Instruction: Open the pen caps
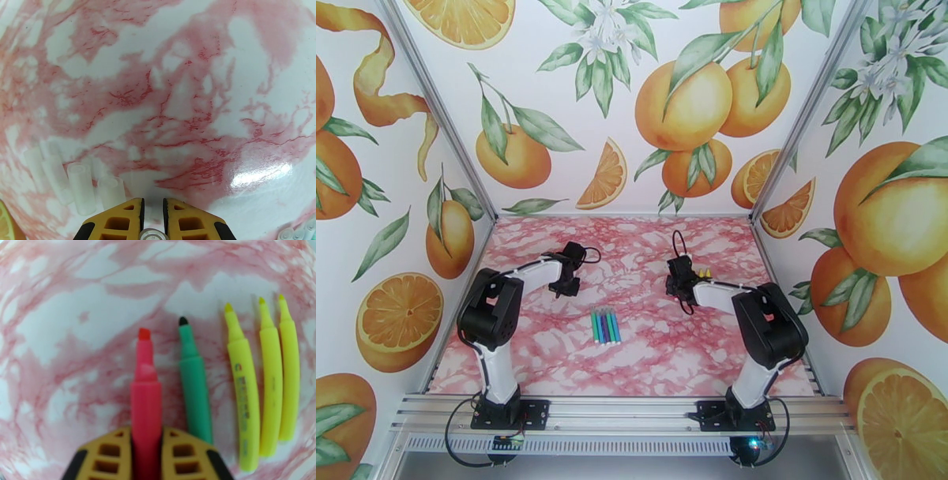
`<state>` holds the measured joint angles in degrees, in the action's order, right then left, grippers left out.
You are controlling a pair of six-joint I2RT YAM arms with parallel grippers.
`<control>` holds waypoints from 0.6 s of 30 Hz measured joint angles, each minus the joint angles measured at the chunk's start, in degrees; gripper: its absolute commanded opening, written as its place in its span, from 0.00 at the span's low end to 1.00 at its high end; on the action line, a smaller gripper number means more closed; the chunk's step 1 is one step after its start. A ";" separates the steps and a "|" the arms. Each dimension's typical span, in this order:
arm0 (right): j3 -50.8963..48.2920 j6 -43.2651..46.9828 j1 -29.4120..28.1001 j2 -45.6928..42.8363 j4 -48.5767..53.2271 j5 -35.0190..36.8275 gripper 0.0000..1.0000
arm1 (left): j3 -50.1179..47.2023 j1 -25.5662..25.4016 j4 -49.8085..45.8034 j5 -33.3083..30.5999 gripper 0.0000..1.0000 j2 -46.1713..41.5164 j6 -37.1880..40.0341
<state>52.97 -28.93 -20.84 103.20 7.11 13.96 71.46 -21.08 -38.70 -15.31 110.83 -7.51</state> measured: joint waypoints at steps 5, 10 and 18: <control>0.55 -0.02 0.13 0.31 0.76 0.00 0.08 | 0.00 0.00 -0.11 -0.28 0.25 0.02 -0.02; 0.61 -0.04 0.15 0.31 0.92 0.00 0.16 | 0.02 0.00 -0.17 -0.72 0.28 0.00 -0.02; 0.61 -0.20 0.20 0.31 0.96 0.00 0.23 | 0.44 -0.11 -0.59 -0.55 0.29 0.02 -0.02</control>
<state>53.58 -29.12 -20.64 103.50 8.08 13.96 71.90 -21.19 -39.29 -15.86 110.85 -7.53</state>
